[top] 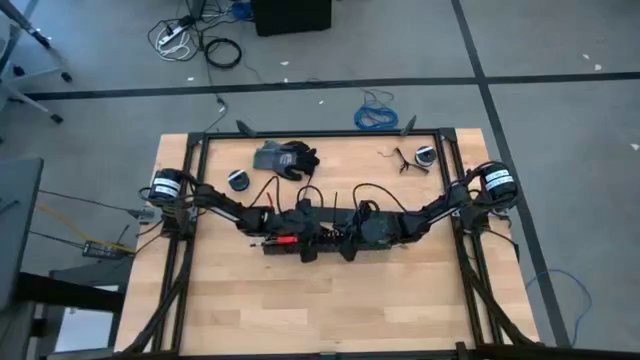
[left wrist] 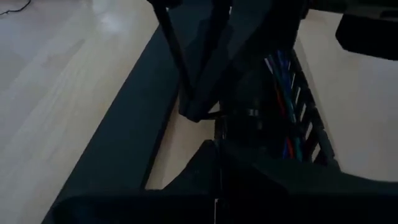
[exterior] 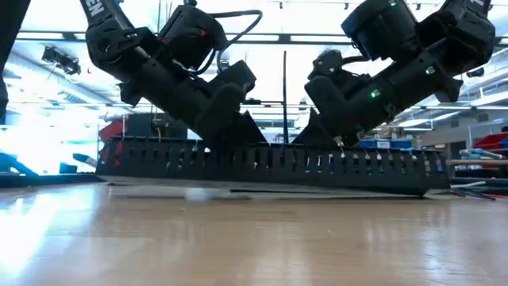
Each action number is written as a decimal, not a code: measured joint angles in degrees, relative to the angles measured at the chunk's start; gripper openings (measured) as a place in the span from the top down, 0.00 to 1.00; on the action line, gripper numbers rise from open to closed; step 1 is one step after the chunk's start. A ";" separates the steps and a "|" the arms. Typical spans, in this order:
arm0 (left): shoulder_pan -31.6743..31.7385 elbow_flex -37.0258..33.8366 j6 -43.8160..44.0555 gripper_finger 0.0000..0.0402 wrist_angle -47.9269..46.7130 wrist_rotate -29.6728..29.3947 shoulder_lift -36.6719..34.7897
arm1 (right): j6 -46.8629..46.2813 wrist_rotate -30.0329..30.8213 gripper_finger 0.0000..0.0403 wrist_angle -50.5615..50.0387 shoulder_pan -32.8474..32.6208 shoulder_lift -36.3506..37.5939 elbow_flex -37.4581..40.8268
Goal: Ziptie cables
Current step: Put the cable wires in the black cable duct
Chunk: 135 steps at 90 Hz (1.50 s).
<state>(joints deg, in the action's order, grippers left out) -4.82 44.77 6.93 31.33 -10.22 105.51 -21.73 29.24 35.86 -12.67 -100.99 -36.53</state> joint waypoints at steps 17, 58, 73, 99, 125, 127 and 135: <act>-0.04 0.02 1.26 1.00 0.20 -0.25 0.00 | 0.51 0.58 1.00 0.48 0.00 -0.02 -0.39; -0.13 0.11 0.98 1.00 0.16 -3.47 0.00 | 1.76 0.90 1.00 -0.70 -0.30 -0.04 -2.08; -0.21 0.11 -0.70 1.00 -0.04 -3.44 0.00 | 1.44 3.32 1.00 -3.18 -1.28 -0.04 -2.16; -0.90 0.09 -2.14 1.00 -0.35 -1.50 0.00 | 4.16 4.56 1.00 -2.32 -1.53 -0.07 -2.14; -0.96 0.07 -2.22 1.00 -0.89 -0.59 -0.02 | 5.01 5.04 1.00 -2.18 -1.42 -0.11 -2.08; -0.96 0.07 -2.22 1.00 -0.85 -0.63 -0.02 | 4.98 5.02 1.00 -2.25 -1.41 -0.11 -2.08; -0.96 0.04 -2.21 1.00 -0.85 -0.71 -0.02 | 4.91 5.04 1.00 -2.17 -1.40 -0.11 -2.08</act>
<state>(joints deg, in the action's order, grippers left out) -5.78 44.82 4.72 30.48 -10.93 105.49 -16.81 34.28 33.69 -14.06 -101.10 -38.61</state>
